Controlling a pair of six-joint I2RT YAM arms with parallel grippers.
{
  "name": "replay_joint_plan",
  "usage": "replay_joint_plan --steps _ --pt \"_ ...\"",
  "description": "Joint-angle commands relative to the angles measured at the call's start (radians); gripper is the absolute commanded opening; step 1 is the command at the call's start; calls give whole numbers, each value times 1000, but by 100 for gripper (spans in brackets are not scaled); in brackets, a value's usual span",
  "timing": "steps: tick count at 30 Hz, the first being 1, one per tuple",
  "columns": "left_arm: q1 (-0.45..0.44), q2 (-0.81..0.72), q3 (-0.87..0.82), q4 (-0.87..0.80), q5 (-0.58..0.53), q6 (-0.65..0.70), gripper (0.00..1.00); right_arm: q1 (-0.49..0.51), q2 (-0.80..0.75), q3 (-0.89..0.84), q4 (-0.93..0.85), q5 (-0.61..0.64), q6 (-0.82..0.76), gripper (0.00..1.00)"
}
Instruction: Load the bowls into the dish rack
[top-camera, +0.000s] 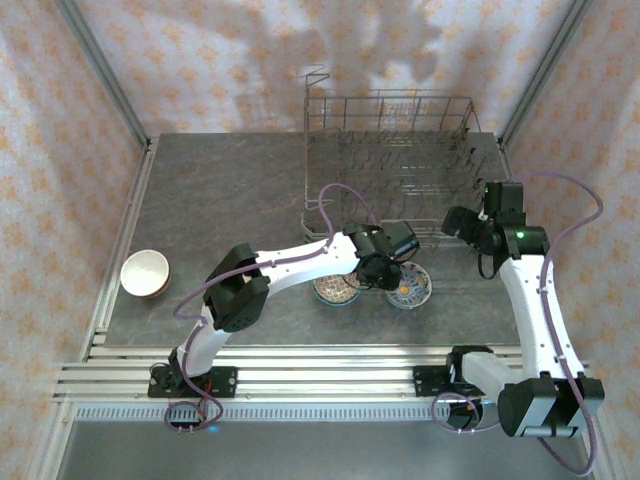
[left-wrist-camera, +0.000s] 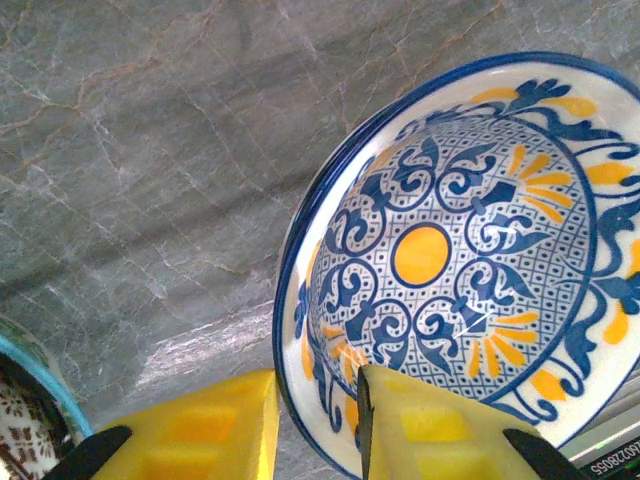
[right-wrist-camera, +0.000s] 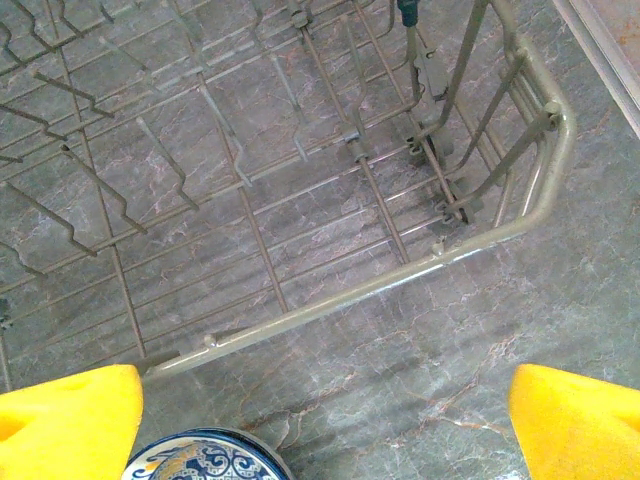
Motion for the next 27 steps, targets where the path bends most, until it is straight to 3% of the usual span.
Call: replay_joint_plan --steps 1,10,27 --pt "14 22 -21 34 4 -24 27 5 -25 -10 8 7 -7 94" --pt "19 9 -58 73 2 -47 24 5 -36 -15 8 4 -7 94" --pt "19 -46 -82 96 -21 -34 0 5 -44 -18 15 4 -10 94"
